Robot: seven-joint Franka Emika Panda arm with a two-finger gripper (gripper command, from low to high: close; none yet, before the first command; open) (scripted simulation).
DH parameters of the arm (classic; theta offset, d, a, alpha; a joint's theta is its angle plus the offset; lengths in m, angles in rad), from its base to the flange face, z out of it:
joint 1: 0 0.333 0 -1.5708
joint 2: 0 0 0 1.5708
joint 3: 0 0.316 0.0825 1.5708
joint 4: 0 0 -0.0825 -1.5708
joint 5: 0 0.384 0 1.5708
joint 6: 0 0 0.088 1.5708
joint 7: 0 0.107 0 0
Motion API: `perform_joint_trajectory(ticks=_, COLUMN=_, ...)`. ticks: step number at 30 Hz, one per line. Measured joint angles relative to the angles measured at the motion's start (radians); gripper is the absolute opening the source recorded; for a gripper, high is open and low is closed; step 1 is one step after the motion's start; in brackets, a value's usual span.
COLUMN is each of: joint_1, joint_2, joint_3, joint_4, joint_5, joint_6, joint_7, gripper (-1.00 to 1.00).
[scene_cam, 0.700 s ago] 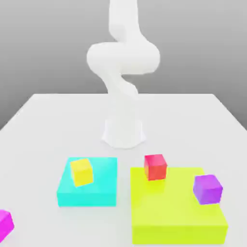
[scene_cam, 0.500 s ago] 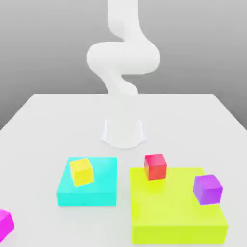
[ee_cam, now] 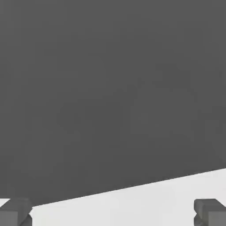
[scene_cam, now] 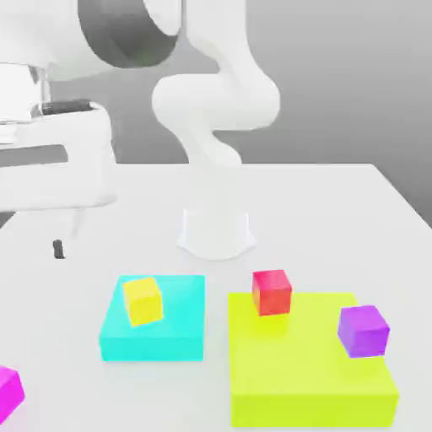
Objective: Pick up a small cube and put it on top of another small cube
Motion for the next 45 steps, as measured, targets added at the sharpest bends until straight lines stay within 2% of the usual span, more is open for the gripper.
perform_joint_trajectory(ticks=10, joint_1=-0.111, joint_2=0.331, joint_3=-0.05, joint_4=0.023, joint_5=0.021, joint_6=0.094, joint_7=-0.095, gripper=0.0)
perform_joint_trajectory(ticks=14, joint_1=-0.17, joint_2=0.473, joint_3=0.001, joint_4=0.051, joint_5=0.08, joint_6=0.184, joint_7=-0.146, gripper=0.0)
perform_joint_trajectory(ticks=15, joint_1=-0.185, joint_2=0.504, joint_3=0.019, joint_4=0.059, joint_5=0.097, joint_6=0.207, joint_7=-0.159, gripper=-1.0)
perform_joint_trajectory(ticks=21, joint_1=-0.191, joint_2=0.52, joint_3=0.027, joint_4=0.063, joint_5=0.108, joint_6=0.216, joint_7=-0.166, gripper=-1.0)
perform_joint_trajectory(ticks=27, joint_1=-0.119, joint_2=0.352, joint_3=-0.034, joint_4=0.005, joint_5=0.018, joint_6=0.107, joint_7=-0.114, gripper=-1.0)
perform_joint_trajectory(ticks=37, joint_1=0.059, joint_2=0.022, joint_3=0.1, joint_4=-0.239, joint_5=-0.051, joint_6=0.012, joint_7=-0.18, gripper=-1.0)
perform_joint_trajectory(ticks=40, joint_1=0.139, joint_2=-0.083, joint_3=0.135, joint_4=-0.315, joint_5=-0.082, joint_6=-0.011, joint_7=-0.195, gripper=-1.0)
perform_joint_trajectory(ticks=45, joint_1=0.198, joint_2=-0.261, joint_3=0.201, joint_4=-0.443, joint_5=-0.145, joint_6=-0.046, joint_7=-0.212, gripper=-1.0)
